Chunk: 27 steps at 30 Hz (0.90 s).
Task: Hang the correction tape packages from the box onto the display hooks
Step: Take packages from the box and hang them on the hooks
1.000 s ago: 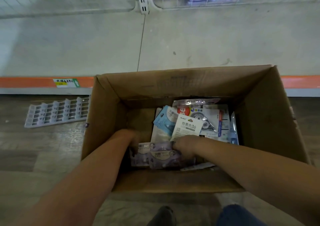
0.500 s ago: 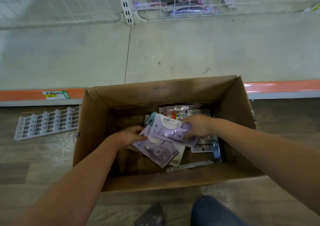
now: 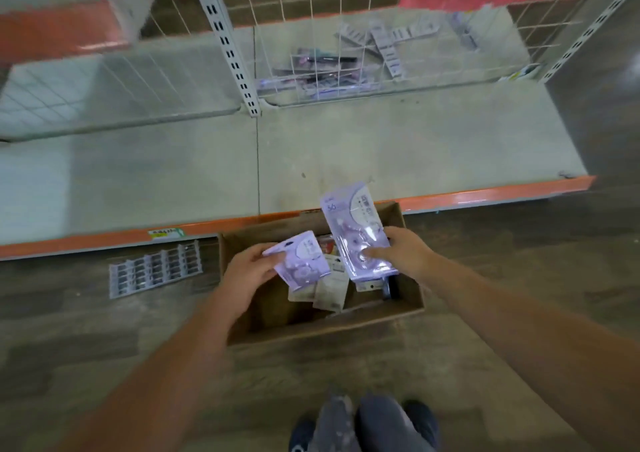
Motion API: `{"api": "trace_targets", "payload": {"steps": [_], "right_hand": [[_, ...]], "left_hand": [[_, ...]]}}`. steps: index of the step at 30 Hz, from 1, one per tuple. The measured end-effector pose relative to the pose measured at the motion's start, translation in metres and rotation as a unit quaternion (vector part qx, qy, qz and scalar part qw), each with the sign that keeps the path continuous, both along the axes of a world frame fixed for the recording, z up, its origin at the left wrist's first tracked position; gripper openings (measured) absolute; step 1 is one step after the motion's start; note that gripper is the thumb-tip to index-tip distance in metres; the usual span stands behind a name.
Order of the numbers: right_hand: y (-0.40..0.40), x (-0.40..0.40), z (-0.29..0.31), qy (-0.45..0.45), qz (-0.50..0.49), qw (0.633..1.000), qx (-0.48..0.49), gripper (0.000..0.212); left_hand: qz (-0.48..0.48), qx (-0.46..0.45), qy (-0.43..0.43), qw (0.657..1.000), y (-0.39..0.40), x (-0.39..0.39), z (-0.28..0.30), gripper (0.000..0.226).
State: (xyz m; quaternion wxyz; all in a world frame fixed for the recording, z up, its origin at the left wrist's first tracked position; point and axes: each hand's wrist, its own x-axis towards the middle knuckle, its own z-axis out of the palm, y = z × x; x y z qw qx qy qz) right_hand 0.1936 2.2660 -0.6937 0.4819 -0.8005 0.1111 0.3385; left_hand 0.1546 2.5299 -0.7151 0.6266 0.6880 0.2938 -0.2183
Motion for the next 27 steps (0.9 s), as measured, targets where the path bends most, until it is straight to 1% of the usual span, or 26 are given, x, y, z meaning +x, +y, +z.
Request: {"api": "trace_targets", "payload": {"steps": [1,3,6,9,11,13,14,16,17,19,23,27], "right_hand": [[-0.001,-0.003,0.028,0.002,-0.015,1.000,0.018,0.020],[-0.004,-0.010,0.087,-0.002,-0.035,0.998,0.050,0.020],[-0.011,-0.021,0.174,-0.019,-0.049,0.995,0.081,0.023],[-0.018,-0.034,0.255,-0.028,-0.069,0.992,0.099,0.040],[-0.024,-0.041,0.306,-0.037,-0.078,0.989,0.119,0.047],[-0.029,-0.047,0.356,-0.053,-0.094,0.984,0.142,0.036],[-0.032,-0.050,0.378,-0.062,-0.102,0.981,0.153,0.034],[-0.039,-0.056,0.419,-0.081,-0.115,0.973,0.185,0.044],[-0.041,-0.057,0.438,-0.090,-0.118,0.967,0.206,0.047],[-0.046,-0.060,0.471,-0.098,-0.126,0.955,0.251,0.045],[-0.052,-0.064,0.521,-0.128,-0.156,0.934,0.296,0.025],[-0.055,-0.057,0.557,-0.168,-0.187,0.917,0.311,0.027]], "left_hand": [[0.002,-0.022,-0.009,1.000,-0.001,0.001,0.031,0.019],[-0.006,-0.038,-0.023,0.999,-0.002,0.004,0.095,0.025],[-0.018,-0.049,-0.051,0.997,-0.004,0.008,0.188,0.024],[-0.015,-0.050,-0.075,0.996,-0.011,0.011,0.277,0.015],[-0.016,-0.040,-0.092,0.995,-0.017,0.013,0.331,0.015],[-0.035,-0.034,-0.118,0.992,-0.022,0.015,0.384,0.020],[-0.045,-0.033,-0.130,0.990,-0.025,0.015,0.409,0.021],[-0.049,-0.029,-0.160,0.985,-0.034,0.014,0.457,0.017],[-0.051,-0.031,-0.177,0.982,-0.038,0.013,0.478,0.015],[-0.051,-0.040,-0.203,0.977,-0.044,0.012,0.514,0.016],[-0.052,-0.052,-0.238,0.969,-0.053,0.010,0.567,0.016],[-0.074,-0.044,-0.289,0.954,-0.059,0.017,0.610,0.020]]}}
